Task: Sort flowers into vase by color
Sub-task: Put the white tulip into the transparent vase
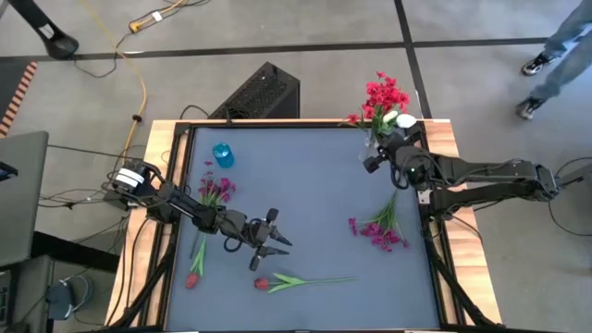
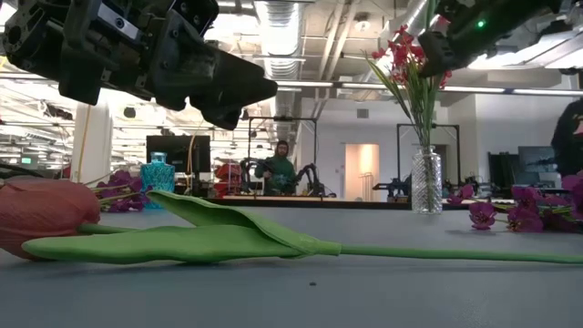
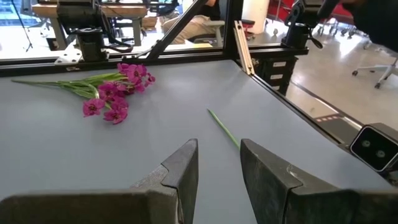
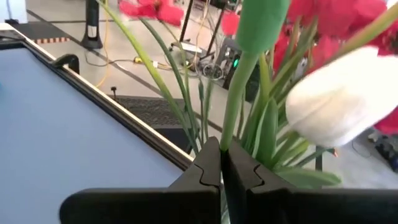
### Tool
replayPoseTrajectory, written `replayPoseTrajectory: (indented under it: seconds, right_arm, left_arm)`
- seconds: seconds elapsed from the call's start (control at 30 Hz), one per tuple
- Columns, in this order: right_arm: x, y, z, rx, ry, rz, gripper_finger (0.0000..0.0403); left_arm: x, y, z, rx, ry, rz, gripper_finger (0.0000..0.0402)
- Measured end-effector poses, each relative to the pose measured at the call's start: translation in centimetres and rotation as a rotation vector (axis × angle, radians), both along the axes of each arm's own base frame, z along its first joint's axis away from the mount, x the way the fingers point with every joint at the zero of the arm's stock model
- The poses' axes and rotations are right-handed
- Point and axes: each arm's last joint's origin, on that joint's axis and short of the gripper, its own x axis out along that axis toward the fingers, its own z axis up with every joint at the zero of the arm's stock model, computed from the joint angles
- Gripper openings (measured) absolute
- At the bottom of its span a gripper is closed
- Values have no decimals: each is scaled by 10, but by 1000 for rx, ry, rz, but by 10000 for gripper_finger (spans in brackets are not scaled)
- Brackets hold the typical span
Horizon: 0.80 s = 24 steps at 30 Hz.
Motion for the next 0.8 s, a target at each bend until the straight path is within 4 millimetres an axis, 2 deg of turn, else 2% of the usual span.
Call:
replayPoseTrajectory:
  seconds: [0.27, 0.6, 0.8]
  right_arm:
    - [3, -1, 0, -24, 29, 5, 25]
    - [21, -4, -16, -34, 153, -8, 25]
    - [25, -8, -21, 15, 94, -36, 25]
  left_arm:
    - [0, 0, 0, 13, 0, -1, 108]
    - [0, 0, -1, 15, 8, -1, 108]
    - [0, 0, -1, 17, 11, 0, 108]
